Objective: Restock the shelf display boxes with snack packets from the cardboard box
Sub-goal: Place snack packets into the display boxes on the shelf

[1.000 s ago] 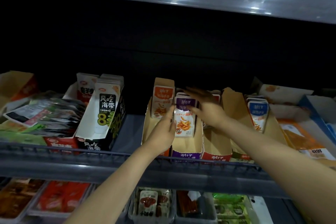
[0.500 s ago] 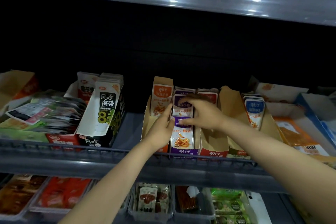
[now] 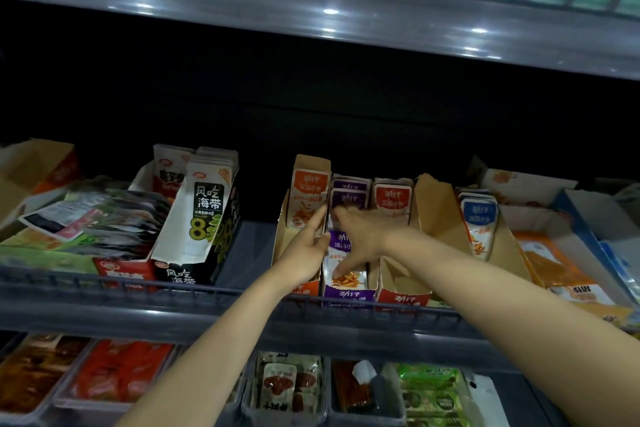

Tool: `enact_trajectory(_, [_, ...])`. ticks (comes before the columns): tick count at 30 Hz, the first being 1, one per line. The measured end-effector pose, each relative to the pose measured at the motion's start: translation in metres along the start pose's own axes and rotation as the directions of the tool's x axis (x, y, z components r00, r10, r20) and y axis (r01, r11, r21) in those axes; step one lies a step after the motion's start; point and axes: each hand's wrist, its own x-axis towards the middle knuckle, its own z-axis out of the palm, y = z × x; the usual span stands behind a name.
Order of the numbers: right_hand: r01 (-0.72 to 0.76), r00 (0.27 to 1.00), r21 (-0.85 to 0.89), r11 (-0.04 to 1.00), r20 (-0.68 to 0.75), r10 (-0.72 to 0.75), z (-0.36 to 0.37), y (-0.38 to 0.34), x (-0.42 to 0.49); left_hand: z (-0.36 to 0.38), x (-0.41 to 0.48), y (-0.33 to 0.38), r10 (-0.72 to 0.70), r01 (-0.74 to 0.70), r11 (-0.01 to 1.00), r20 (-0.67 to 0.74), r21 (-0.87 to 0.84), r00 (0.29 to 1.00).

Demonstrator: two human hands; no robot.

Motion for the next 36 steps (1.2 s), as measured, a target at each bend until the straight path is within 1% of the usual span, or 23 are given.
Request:
enact_trajectory(3, [-0.018,1.0,0.021,1.0,0.009,0.018,0.001,0.0,0.001,0.0,-0.002,0.003,-0.007,0.007,1.0,0.008,-0.026,1.0])
enact_trajectory(6, [-0.024,1.0,0.048,0.999,-0.002,0.024,0.0,0.003,0.003,0.0,-0.007,0.01,0.0,0.0,1.0,0.004,-0.015,1.0])
enact_trajectory(9, [-0.019,0.999,0.054,0.998,0.031,0.017,0.0,0.006,0.003,0.001,-0.012,0.016,0.011,-0.011,1.0,0.008,-0.004,1.0])
enact_trajectory(11, [-0.012,1.0,0.088,0.996,0.005,0.012,0.001,0.007,0.001,0.001,-0.013,0.019,0.01,-0.01,1.0,0.019,-0.003,1.0])
enact_trajectory(13, [-0.022,0.997,0.134,0.991,-0.072,0.031,0.003,0.008,0.0,0.001,-0.013,0.018,0.009,-0.009,1.0,0.028,-0.003,1.0])
enact_trajectory(15, [-0.041,0.978,0.161,0.986,-0.197,0.073,0.002,0.011,0.0,0.0,-0.011,0.016,0.006,-0.005,1.0,0.026,-0.018,1.0])
enact_trajectory(17, [-0.054,0.924,0.148,0.987,-0.367,0.106,-0.001,0.014,0.002,0.0,-0.009,0.013,-0.003,0.003,1.0,0.02,-0.011,1.0])
enact_trajectory(19, [-0.03,0.839,0.084,0.996,-0.539,0.071,-0.001,0.019,0.008,0.001,-0.008,0.009,-0.019,0.019,0.999,0.025,-0.032,1.0])
enact_trajectory(20, [-0.02,0.805,0.055,0.998,-0.592,0.048,-0.001,0.02,0.01,0.001,-0.007,0.008,-0.025,0.027,0.998,0.03,-0.05,0.999])
enact_trajectory(21, [-0.016,0.791,0.047,0.999,-0.61,0.042,-0.001,0.02,0.01,0.002,-0.007,0.007,-0.028,0.03,0.998,0.033,-0.059,0.999])
enact_trajectory(22, [-0.01,0.799,0.049,0.999,-0.6,0.037,-0.002,0.02,0.01,0.002,-0.007,0.007,-0.024,0.026,0.998,0.031,-0.061,0.999])
enact_trajectory(24, [-0.002,0.861,0.096,0.995,-0.505,0.051,-0.002,0.018,0.007,0.002,-0.007,0.007,-0.01,0.011,0.999,0.021,-0.048,1.0])
enact_trajectory(26, [-0.026,0.936,0.173,0.985,-0.341,0.085,-0.004,0.019,0.005,0.001,-0.006,0.006,0.002,-0.002,1.0,0.017,-0.019,1.0])
enact_trajectory(28, [-0.07,0.983,0.19,0.979,-0.152,0.1,-0.008,0.018,0.003,0.002,-0.005,0.005,0.001,-0.001,1.0,0.01,-0.008,1.0])
enact_trajectory(30, [-0.071,0.996,0.146,0.987,-0.049,0.079,-0.009,0.015,0.003,0.002,-0.003,0.005,-0.011,0.011,1.0,-0.002,-0.006,1.0])
enact_trajectory(33, [-0.027,1.0,0.077,0.997,0.003,0.027,-0.004,0.007,0.007,0.003,-0.003,0.004,-0.007,0.007,1.0,0.002,-0.017,1.0])
enact_trajectory(36, [-0.05,0.995,0.082,0.995,0.087,0.043,0.005,-0.002,0.011,0.002,-0.002,0.002,0.012,-0.012,1.0,-0.002,-0.018,1.0])
